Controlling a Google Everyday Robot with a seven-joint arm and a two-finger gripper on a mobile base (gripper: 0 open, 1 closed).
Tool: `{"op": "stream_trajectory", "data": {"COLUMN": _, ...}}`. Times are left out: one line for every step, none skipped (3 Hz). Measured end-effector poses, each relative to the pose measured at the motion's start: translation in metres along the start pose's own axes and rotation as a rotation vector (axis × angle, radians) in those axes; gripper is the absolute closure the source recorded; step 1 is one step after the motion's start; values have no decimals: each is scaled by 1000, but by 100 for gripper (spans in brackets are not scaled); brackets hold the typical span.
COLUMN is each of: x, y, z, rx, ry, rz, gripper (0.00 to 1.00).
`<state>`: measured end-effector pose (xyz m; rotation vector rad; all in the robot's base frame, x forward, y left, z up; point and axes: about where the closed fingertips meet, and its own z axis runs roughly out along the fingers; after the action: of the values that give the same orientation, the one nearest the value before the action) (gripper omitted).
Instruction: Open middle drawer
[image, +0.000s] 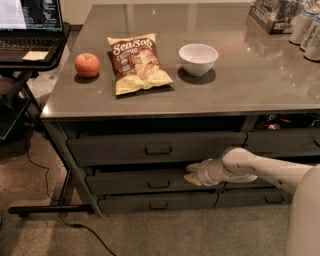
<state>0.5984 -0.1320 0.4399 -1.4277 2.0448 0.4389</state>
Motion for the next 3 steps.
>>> {"op": "stream_trajectory", "data": {"x": 0, "y": 0, "z": 1, "rx": 4, "ry": -1, "rz": 4, "gripper": 100}}
{"op": "stream_trajectory", "data": {"x": -1, "y": -1, "z": 0, "rx": 4, "ry": -2, "rz": 4, "gripper": 100}}
{"op": "stream_trajectory", "data": {"x": -1, "y": 0, "z": 1, "rx": 6, "ry": -4, "rz": 8, "gripper": 100}}
